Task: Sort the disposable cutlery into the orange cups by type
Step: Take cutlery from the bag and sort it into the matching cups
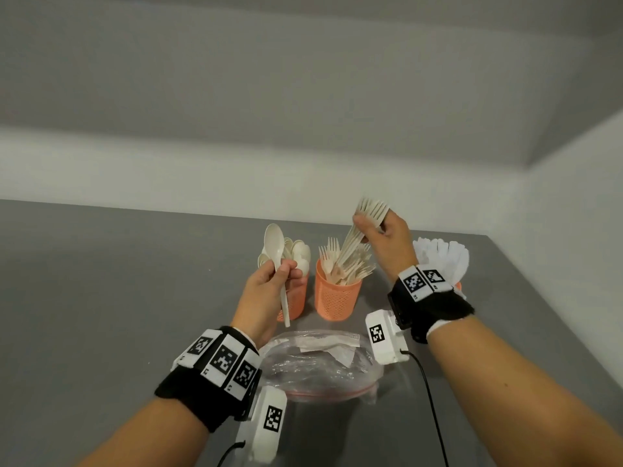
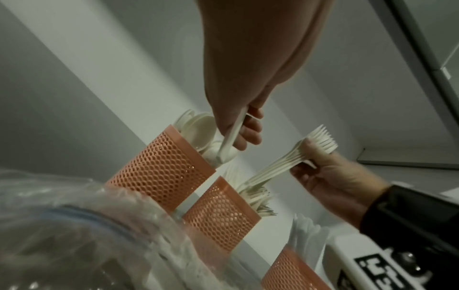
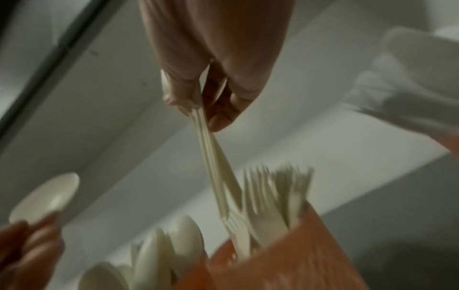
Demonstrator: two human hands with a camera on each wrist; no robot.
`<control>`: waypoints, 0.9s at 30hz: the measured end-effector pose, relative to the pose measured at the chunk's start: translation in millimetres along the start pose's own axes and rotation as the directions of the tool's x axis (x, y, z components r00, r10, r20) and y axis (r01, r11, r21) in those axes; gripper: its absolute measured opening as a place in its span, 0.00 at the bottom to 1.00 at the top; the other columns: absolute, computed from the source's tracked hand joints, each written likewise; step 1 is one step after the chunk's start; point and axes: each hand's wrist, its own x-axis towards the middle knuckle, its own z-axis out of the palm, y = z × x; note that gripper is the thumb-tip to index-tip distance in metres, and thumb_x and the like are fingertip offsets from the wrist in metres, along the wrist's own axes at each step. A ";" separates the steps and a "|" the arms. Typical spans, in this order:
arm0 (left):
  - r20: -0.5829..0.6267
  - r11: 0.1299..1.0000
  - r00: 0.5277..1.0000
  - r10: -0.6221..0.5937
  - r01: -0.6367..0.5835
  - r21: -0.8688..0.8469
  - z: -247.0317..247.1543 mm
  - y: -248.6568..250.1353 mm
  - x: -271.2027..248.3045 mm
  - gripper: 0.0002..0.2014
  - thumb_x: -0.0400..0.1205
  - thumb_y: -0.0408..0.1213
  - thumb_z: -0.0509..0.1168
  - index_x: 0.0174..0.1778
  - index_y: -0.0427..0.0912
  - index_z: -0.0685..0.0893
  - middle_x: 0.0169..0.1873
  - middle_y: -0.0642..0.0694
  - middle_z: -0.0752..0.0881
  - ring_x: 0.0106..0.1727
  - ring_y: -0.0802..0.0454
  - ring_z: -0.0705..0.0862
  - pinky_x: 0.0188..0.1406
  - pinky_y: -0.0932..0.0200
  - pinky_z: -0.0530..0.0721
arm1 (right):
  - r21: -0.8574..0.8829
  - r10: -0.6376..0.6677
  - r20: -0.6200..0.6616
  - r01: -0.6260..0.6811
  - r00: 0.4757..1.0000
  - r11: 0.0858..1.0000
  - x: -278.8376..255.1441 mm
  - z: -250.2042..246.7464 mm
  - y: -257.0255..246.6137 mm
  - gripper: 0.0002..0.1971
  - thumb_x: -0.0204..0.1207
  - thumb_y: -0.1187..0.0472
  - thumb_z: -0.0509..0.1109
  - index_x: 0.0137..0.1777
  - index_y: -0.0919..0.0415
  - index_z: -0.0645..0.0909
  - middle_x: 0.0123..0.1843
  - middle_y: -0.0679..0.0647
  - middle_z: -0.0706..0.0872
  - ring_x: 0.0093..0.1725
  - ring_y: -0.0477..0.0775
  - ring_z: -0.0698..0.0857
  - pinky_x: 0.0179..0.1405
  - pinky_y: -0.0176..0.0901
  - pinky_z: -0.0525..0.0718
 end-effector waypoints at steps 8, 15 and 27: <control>0.029 0.999 1.000 0.010 -0.011 0.036 -9.0 -0.3 6.6 0.08 0.85 0.34 0.57 0.47 0.39 0.81 0.39 0.42 0.83 0.44 0.47 0.84 0.61 0.48 0.81 | -0.274 0.086 0.223 -0.022 0.971 0.961 3.9 11.3 45.4 0.14 0.71 0.64 0.74 0.56 0.65 0.81 0.51 0.60 0.87 0.51 0.57 0.85 0.56 0.53 0.83; 0.095 0.995 0.995 0.010 -0.019 0.100 -7.2 -3.2 7.8 0.09 0.85 0.34 0.56 0.47 0.38 0.81 0.36 0.43 0.84 0.37 0.52 0.85 0.43 0.63 0.87 | -0.807 0.130 0.327 0.206 0.936 0.553 0.1 26.9 44.8 0.18 0.85 0.56 0.50 0.69 0.59 0.72 0.73 0.56 0.74 0.76 0.59 0.65 0.75 0.56 0.62; 0.317 0.708 0.922 0.222 -0.376 0.597 -7.2 3.4 28.1 0.16 0.76 0.44 0.69 0.55 0.39 0.83 0.49 0.43 0.79 0.54 0.50 0.77 0.58 0.54 0.75 | -0.211 -0.127 0.312 0.199 0.942 0.957 -21.8 61.3 -18.7 0.14 0.81 0.64 0.60 0.64 0.52 0.75 0.39 0.54 0.86 0.29 0.38 0.80 0.41 0.36 0.81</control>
